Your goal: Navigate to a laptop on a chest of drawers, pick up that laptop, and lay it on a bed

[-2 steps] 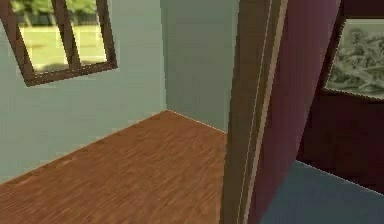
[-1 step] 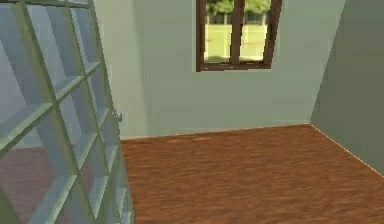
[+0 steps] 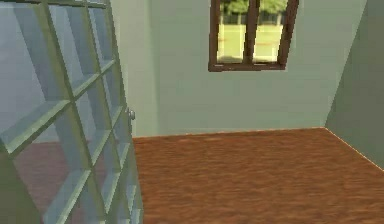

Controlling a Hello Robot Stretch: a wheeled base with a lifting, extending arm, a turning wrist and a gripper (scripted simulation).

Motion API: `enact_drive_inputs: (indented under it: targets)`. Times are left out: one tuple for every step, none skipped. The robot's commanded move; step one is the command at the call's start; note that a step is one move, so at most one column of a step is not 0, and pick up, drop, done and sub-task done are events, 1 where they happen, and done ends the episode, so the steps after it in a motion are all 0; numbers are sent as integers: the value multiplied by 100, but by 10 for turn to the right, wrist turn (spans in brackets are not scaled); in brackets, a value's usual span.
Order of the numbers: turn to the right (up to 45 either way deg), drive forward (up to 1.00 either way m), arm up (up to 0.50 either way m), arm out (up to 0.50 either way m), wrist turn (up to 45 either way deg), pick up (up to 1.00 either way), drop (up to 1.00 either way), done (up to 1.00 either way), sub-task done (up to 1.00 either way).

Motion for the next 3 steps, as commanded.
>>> enact_drive_inputs:
  targets:
    - [0,100,0,0,0,0,0,0,0]
    - [0,30,0,0,0,0,0,0,0]
    - [-240,0,0,0,0,0,0,0,0]
